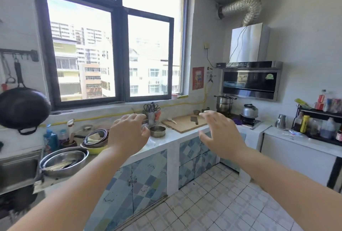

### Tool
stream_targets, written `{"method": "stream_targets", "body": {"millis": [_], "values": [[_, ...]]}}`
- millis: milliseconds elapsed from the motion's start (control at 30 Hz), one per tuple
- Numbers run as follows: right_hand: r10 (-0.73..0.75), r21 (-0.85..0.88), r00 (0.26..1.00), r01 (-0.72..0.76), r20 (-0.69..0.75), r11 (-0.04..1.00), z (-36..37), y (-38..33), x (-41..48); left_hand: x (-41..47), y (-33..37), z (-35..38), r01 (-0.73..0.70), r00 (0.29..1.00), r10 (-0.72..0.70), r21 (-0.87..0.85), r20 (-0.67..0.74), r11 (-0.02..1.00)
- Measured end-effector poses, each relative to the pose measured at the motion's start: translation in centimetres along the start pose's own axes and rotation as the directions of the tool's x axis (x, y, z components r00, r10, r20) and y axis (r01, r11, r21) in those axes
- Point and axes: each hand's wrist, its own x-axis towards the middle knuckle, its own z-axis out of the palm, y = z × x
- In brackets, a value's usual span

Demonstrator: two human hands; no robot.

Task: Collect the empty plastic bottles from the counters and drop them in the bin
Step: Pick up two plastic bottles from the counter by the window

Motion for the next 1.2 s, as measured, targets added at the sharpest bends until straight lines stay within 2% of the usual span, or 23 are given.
{"method": "stream_targets", "body": {"millis": [200, 433, 933, 1200], "values": [[0.022, 0.022, 0.999, -0.022, 0.025, 1.0, 4.6, 6.3, 7.1, 6.8, 1.7, 6.7, 0.072, 0.997, -0.071, -0.032, 0.031, 0.997], [0.018, 0.071, 0.999, -0.021, 0.043, 0.997, 12.1, 9.8, 15.4, 14.3, 0.0, 14.4, 0.075, 0.997, -0.075, 0.006, 0.028, 0.997], [-0.023, 0.11, 0.999, 0.02, 0.027, 0.994, 29.2, 13.2, 40.7, 38.5, -10.1, 29.4, 0.074, 0.997, -0.074, -0.015, 0.002, 0.997], [-0.111, 0.16, 0.989, 0.095, 0.099, 0.983, 40.8, 14.6, 51.2, 44.9, -16.0, 38.6, 0.143, 0.989, -0.145, 0.083, 0.023, 0.986]]}}
